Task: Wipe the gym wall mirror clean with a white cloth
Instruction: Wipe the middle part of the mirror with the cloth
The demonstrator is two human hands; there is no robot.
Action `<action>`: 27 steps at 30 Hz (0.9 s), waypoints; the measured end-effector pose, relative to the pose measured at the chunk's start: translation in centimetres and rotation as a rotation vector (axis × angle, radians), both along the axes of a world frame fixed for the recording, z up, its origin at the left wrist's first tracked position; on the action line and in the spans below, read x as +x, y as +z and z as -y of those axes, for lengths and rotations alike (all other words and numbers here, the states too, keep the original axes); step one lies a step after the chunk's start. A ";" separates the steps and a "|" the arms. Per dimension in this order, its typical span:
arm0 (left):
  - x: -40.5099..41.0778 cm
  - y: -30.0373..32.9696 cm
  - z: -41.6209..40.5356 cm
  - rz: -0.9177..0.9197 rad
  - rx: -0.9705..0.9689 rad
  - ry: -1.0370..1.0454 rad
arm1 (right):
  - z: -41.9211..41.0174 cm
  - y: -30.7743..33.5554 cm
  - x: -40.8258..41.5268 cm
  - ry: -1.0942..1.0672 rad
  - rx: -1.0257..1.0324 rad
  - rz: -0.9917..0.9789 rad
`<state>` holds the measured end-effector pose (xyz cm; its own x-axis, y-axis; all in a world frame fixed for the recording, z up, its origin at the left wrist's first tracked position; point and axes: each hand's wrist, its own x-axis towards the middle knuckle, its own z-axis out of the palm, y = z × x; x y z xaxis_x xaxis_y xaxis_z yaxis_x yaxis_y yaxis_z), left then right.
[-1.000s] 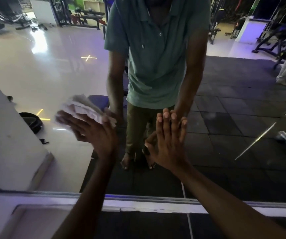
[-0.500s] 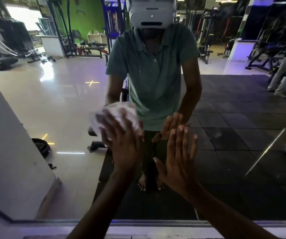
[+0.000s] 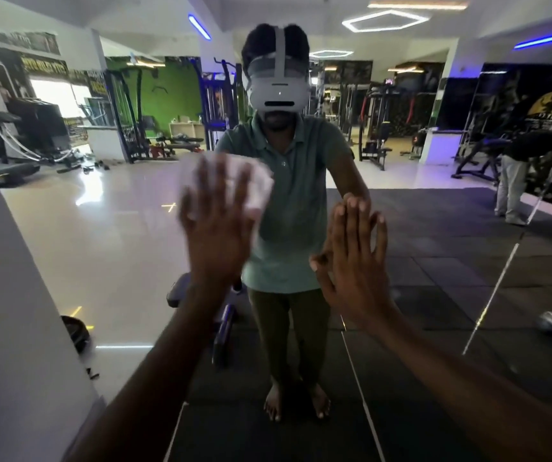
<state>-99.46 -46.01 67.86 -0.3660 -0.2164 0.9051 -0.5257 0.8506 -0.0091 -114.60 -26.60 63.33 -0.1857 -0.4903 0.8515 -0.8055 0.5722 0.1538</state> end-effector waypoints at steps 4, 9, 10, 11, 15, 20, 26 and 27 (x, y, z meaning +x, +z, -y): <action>-1.2 0.5 -0.9 -0.370 0.325 0.234 | -1.3 1.4 -1.8 -0.035 -0.056 -0.005; -3.4 0.3 -3.5 0.089 -0.134 -0.091 | -1.7 2.3 -2.7 0.008 -0.051 -0.059; -2.3 1.3 -1.7 0.060 -0.152 -0.053 | -1.9 2.7 -2.9 0.012 -0.063 -0.075; -1.5 2.3 -0.3 -0.038 -0.097 -0.001 | -2.0 3.4 -3.2 0.006 -0.076 -0.087; -3.8 3.0 -3.3 -0.428 0.274 0.175 | -2.8 6.7 -4.7 -0.004 -0.079 -0.116; -4.8 3.9 -4.2 0.033 -0.201 -0.072 | -2.8 9.3 -4.8 0.071 -0.088 -0.170; -3.8 12.8 -2.3 -0.534 0.182 0.174 | -2.5 15.0 -5.9 0.076 -0.147 -0.208; -5.2 12.8 -3.8 -0.483 0.136 0.153 | -2.4 16.2 -6.0 0.078 -0.154 -0.221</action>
